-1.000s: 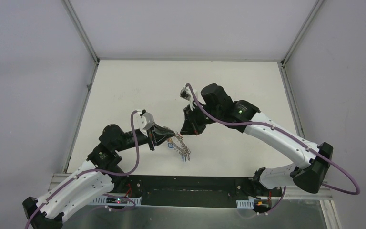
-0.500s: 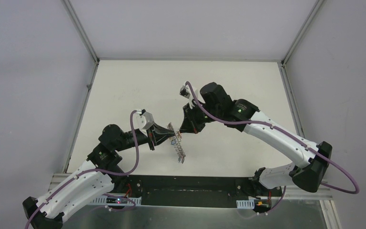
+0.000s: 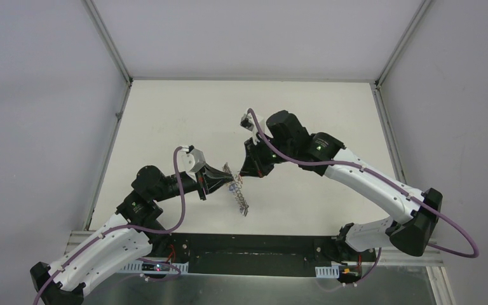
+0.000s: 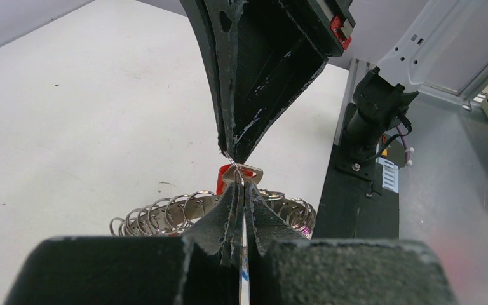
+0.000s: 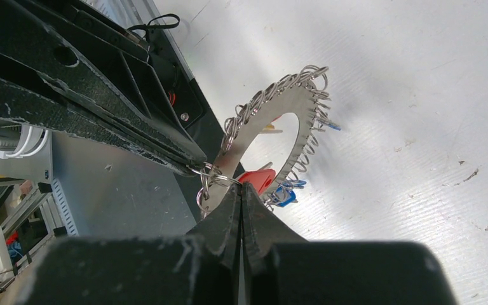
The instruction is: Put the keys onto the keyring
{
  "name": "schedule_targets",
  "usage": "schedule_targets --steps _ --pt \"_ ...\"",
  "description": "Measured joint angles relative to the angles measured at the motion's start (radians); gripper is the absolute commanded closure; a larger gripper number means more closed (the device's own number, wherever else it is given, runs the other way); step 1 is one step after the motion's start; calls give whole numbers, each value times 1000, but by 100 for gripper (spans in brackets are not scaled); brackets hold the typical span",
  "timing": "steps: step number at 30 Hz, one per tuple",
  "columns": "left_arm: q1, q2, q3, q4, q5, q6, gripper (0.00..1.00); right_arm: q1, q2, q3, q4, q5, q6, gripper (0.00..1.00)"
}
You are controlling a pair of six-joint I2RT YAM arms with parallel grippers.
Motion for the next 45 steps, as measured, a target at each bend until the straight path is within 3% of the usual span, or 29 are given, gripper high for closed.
schedule_targets --steps 27,45 --pt "0 -24 -26 63 -54 -48 100 -1 12 -34 12 8 18 100" --pt "0 -39 -86 244 -78 -44 100 -5 -80 -33 112 -37 48 100"
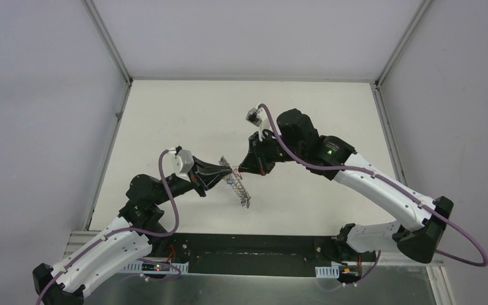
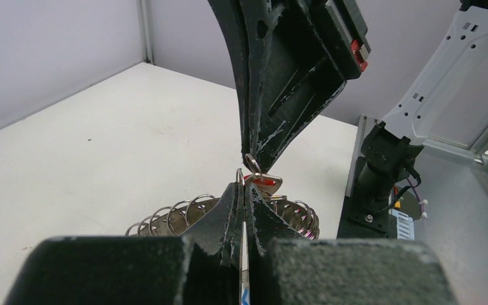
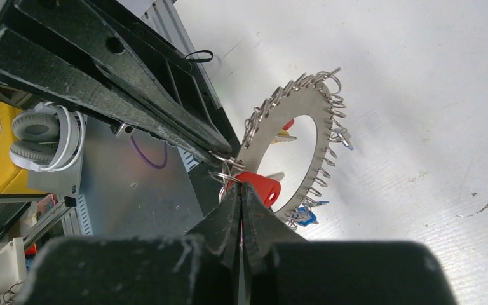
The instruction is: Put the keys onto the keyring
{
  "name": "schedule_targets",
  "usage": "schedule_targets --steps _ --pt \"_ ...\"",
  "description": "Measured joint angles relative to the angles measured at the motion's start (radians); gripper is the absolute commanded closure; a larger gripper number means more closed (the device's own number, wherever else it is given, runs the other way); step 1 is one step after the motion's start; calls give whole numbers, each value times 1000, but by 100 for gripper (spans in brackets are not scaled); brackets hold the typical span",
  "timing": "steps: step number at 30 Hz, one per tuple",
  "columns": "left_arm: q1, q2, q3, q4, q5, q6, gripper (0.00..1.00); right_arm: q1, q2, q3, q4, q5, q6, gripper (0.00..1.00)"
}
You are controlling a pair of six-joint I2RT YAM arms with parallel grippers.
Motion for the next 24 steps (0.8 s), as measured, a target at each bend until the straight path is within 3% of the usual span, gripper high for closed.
schedule_targets --steps 24 --pt "0 6 -1 19 3 -1 100 -10 56 37 -50 57 22 100"
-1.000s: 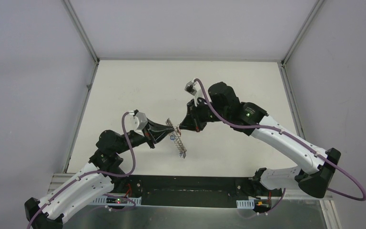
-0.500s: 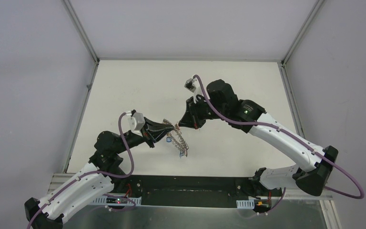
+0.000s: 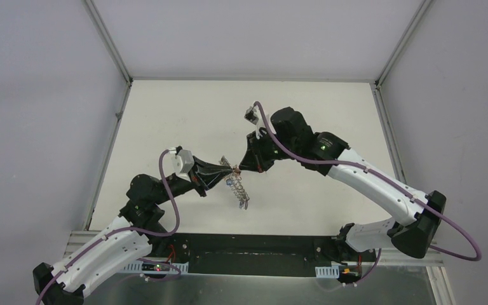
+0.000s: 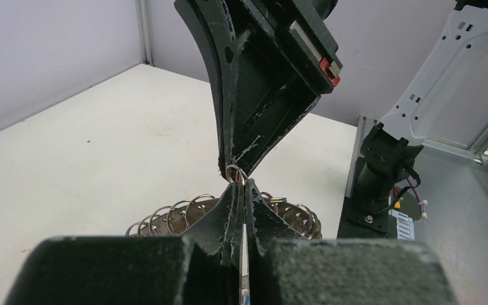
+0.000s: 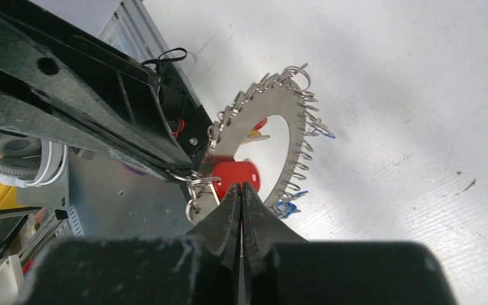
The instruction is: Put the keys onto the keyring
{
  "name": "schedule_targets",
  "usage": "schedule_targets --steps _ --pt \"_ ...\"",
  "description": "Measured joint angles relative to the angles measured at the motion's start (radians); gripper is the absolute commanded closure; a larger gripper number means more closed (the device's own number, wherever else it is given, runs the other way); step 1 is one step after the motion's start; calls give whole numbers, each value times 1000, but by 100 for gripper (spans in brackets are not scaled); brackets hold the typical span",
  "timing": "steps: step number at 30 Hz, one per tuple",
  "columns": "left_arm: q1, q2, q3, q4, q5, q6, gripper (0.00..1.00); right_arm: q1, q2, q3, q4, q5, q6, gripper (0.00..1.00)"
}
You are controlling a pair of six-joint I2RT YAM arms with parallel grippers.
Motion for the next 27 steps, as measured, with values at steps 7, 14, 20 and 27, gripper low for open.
schedule_targets --steps 7,14,20,27 --pt "0 0 -7 22 0 -2 100 0 11 0 -27 18 0 100" --pt "0 0 -8 23 0 -3 100 0 12 -6 -28 10 -2 100" --pt "0 0 -8 23 0 -3 100 -1 -7 -49 1 -15 -37 83" --pt "0 0 -8 23 0 -4 100 -5 -92 -104 51 -23 -124 78"
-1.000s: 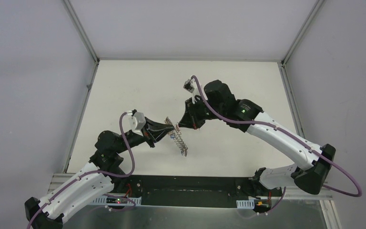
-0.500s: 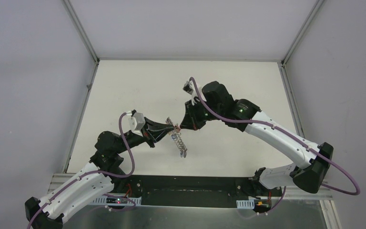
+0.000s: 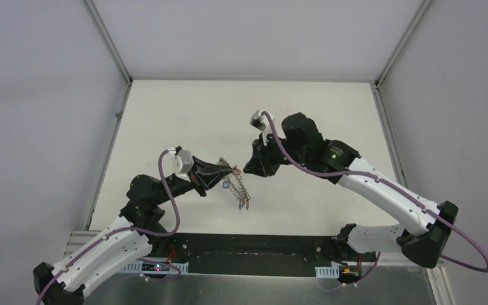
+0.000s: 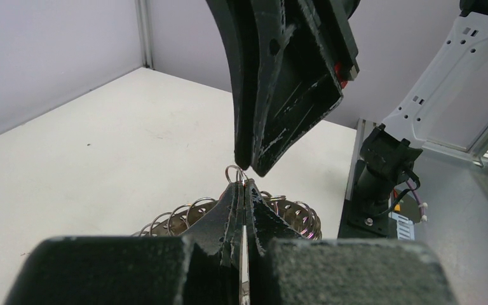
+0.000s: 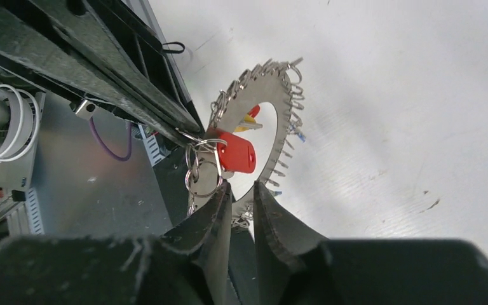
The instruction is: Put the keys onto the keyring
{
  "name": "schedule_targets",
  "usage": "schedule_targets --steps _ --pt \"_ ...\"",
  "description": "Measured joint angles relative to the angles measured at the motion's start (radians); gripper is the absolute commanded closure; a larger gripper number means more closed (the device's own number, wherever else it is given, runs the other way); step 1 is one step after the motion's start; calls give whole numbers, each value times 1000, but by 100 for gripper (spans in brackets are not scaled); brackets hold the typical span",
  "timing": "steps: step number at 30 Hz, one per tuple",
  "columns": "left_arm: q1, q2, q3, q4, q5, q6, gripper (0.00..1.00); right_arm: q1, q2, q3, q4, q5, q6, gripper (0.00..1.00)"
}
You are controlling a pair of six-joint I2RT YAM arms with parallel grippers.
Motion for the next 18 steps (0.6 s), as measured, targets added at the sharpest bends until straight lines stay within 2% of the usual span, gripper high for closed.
schedule_targets --steps 10,14,18 --pt "0 0 0 0 0 -3 100 -1 -66 -58 107 1 -141 84" --pt "0 0 0 -1 1 -4 100 -2 -98 -130 186 -64 -224 68" --pt "0 0 0 -1 2 -5 100 -2 -140 -204 260 -105 -285 62"
